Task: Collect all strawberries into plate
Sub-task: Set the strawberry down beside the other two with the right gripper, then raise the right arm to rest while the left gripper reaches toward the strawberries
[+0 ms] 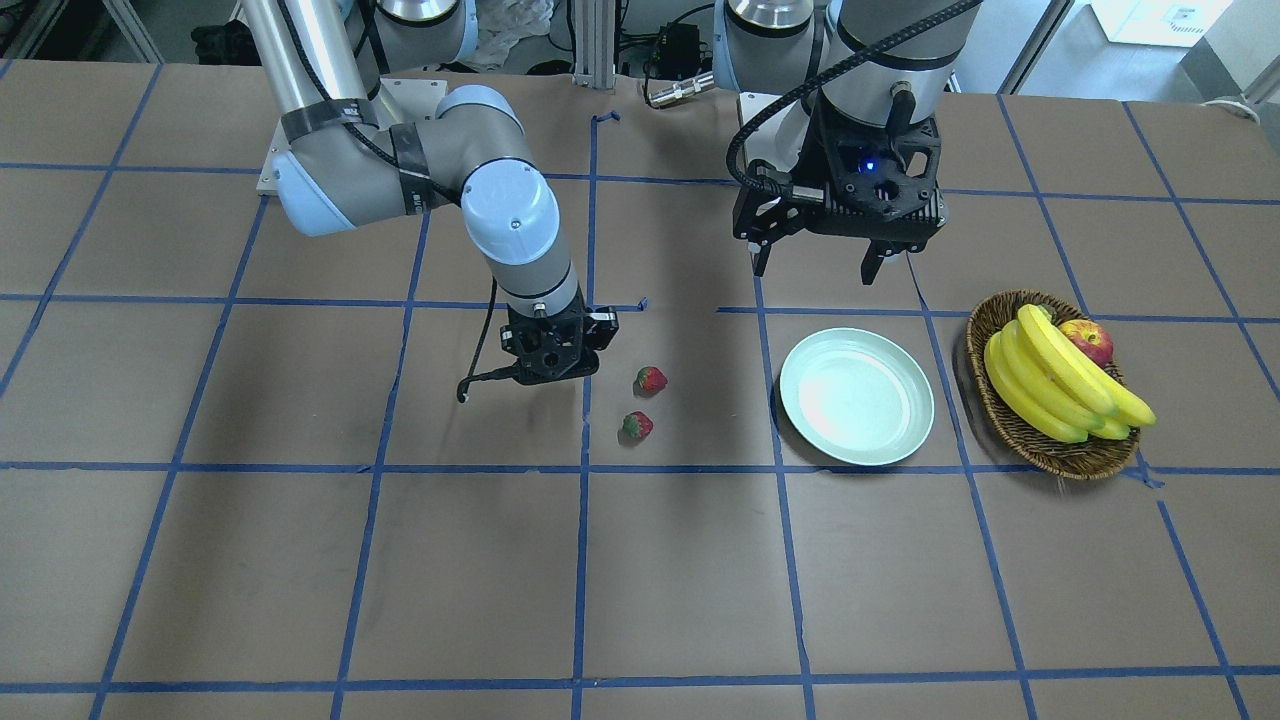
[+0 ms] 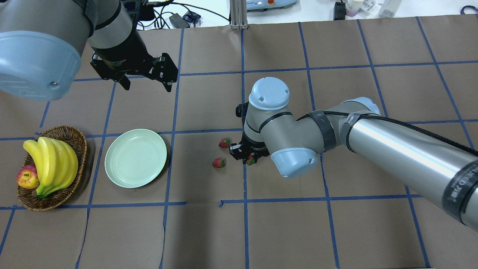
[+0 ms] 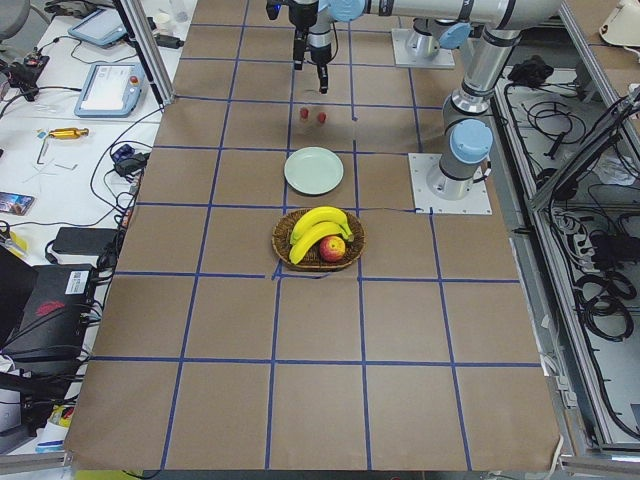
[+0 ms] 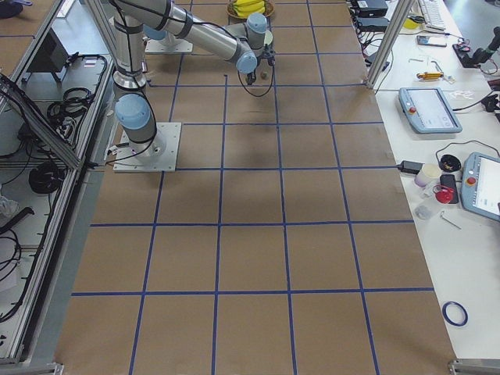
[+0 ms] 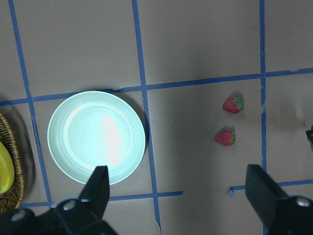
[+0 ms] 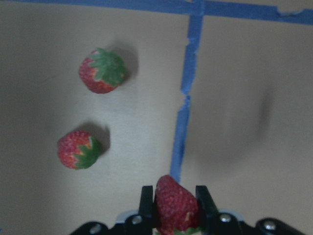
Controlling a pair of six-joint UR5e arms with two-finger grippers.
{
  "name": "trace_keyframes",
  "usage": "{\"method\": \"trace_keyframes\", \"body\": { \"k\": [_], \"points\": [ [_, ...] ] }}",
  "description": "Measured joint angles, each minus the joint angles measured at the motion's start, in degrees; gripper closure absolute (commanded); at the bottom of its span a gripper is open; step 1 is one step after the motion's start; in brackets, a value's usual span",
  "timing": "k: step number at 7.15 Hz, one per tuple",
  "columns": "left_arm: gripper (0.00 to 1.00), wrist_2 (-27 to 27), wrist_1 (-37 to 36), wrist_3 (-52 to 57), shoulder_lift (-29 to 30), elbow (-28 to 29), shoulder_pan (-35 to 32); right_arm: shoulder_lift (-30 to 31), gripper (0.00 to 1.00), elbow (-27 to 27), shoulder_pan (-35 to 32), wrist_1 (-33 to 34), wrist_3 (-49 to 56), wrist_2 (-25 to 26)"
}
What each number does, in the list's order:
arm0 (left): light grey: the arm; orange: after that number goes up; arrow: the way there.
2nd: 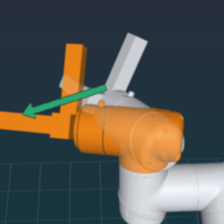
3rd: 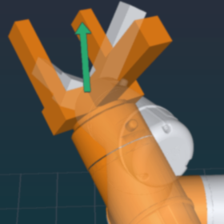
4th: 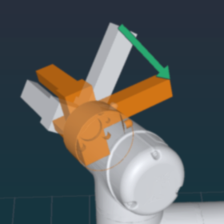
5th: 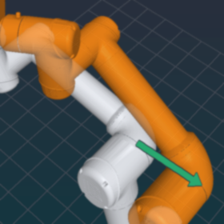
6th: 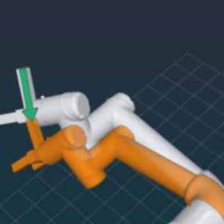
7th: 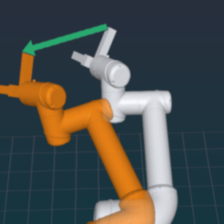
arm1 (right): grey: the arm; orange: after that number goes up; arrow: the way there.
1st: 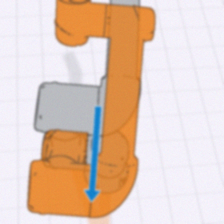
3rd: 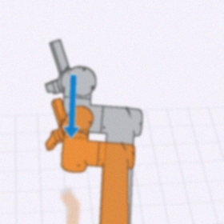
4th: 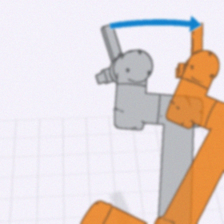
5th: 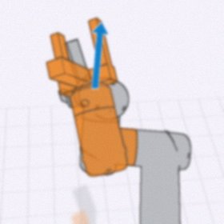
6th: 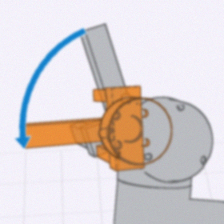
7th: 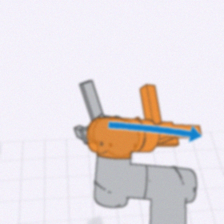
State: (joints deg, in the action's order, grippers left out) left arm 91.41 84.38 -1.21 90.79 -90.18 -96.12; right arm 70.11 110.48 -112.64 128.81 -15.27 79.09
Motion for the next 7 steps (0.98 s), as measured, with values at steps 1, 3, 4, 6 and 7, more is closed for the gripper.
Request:
{"method": "trace_keyframes", "body": {
  "k": [1, 3, 4, 6, 7],
  "points": [
    [0.00, 0.00, 0.00, 0.02, 0.00, 0.00, 0.00, -2.47, 0.84, -0.99, -1.39, 1.42, -1.74, -0.96],
    [0.00, 0.02, 0.00, 0.00, 0.00, 0.00, 0.03, -5.72, 0.00, -1.85, -2.21, 4.10, -2.72, -1.46],
    [0.00, 0.06, 0.00, 0.04, 0.00, 0.00, 0.02, -6.03, 0.00, -2.42, -2.18, 4.17, -2.80, -1.42],
    [0.00, -0.06, -0.38, 0.23, 0.00, 0.09, 0.21, -2.72, 0.00, -5.80, -0.36, -2.94, -2.17, -0.70],
    [0.00, -0.04, -0.27, 0.59, 0.01, 0.09, 0.30, 1.37, 0.00, -8.03, 2.86, -10.88, -0.08, -0.43]
  ]
}}
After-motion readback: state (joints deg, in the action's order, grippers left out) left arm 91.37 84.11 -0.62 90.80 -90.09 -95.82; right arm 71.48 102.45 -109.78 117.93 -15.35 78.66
